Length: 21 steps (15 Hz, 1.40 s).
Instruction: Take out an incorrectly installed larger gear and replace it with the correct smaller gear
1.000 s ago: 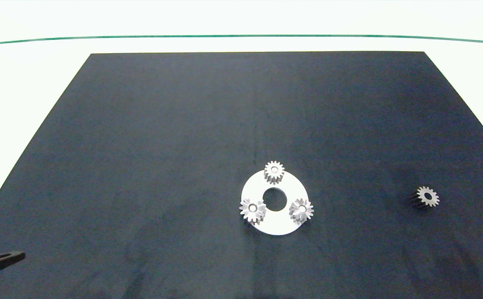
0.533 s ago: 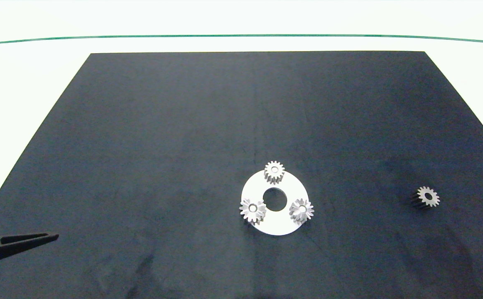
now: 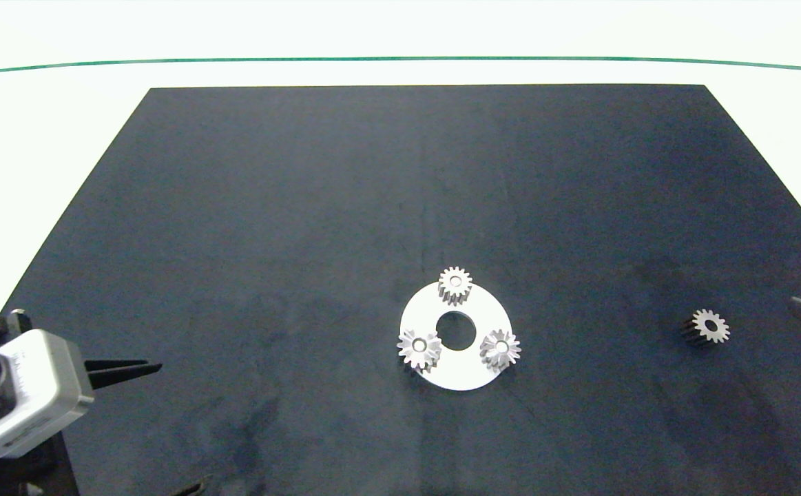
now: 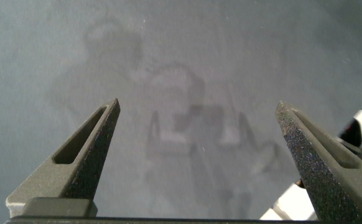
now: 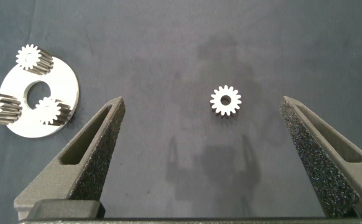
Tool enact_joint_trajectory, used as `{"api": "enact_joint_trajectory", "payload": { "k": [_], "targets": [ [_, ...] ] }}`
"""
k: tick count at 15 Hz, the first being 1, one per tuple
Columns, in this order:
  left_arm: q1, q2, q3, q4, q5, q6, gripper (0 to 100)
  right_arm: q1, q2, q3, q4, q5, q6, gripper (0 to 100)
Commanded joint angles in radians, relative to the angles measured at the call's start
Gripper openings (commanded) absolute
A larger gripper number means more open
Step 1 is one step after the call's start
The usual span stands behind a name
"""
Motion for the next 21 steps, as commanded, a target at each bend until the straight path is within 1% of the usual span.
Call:
{"api": "enact_joint_trajectory", "payload": {
  "k": [1,2,3,4,5,6,7,8,9,12,13,14,15,16,17,18,21],
  "targets": [
    [-0.065,0.135,0.003,-0.113,0.058,-0.021,100,-0.009,0.016,0.0,-0.002,0.0,0.002,100],
    [-0.093,0.175,0.008,-0.167,0.069,-0.038,100,-0.012,0.018,0.0,-0.002,0.001,0.002,100],
    [-0.121,0.21,0.008,-0.208,0.095,-0.048,100,-0.014,0.023,0.0,-0.005,0.0,0.002,100],
    [-0.142,0.228,0.008,-0.228,0.121,-0.055,100,-0.014,0.024,0.0,-0.011,0.0,0.0,100],
    [-0.197,0.265,0.008,-0.273,0.172,-0.088,100,-0.02,0.035,0.0,-0.026,0.0,0.0,100],
    [-0.239,0.281,0.008,-0.296,0.193,-0.113,100,-0.024,0.043,0.0,-0.035,0.0,0.0,100],
    [-0.271,0.299,0.006,-0.313,0.213,-0.125,100,-0.024,0.052,0.0,-0.043,0.0,0.0,100],
    [-0.289,0.314,0.005,-0.331,0.223,-0.13,100,-0.028,0.055,0.0,-0.046,0.001,0.0,100],
    [-0.303,0.342,0.006,-0.359,0.226,-0.131,100,-0.029,0.055,0.0,-0.048,0.001,0.002,100],
    [-0.348,0.428,0.005,-0.463,0.227,-0.15,100,-0.029,0.055,0.002,-0.048,0.001,0.0,100],
    [-0.368,0.456,0.005,-0.491,0.253,-0.159,100,-0.029,0.055,0.002,-0.048,0.001,0.0,100],
    [-0.391,0.483,0.0,-0.521,0.287,-0.171,100,-0.029,0.055,0.002,-0.048,0.001,0.0,100],
    [-0.409,0.511,-0.003,-0.567,0.307,-0.183,100,-0.029,0.055,0.002,-0.048,0.001,0.0,100],
    [-0.427,0.525,-0.003,-0.603,0.327,-0.183,100,-0.029,0.055,0.002,-0.049,0.001,0.0,100],
    [-0.435,0.535,-0.006,-0.615,0.341,-0.183,100,-0.029,0.055,0.002,-0.049,0.001,0.0,100],
    [-0.44,0.569,-0.021,-0.633,0.374,-0.183,100,-0.029,0.055,0.0,-0.049,0.001,0.0,100],
    [-0.446,0.606,-0.044,-0.647,0.391,-0.183,100,-0.037,0.053,0.0,-0.049,0.004,0.002,100]
  ]
}}
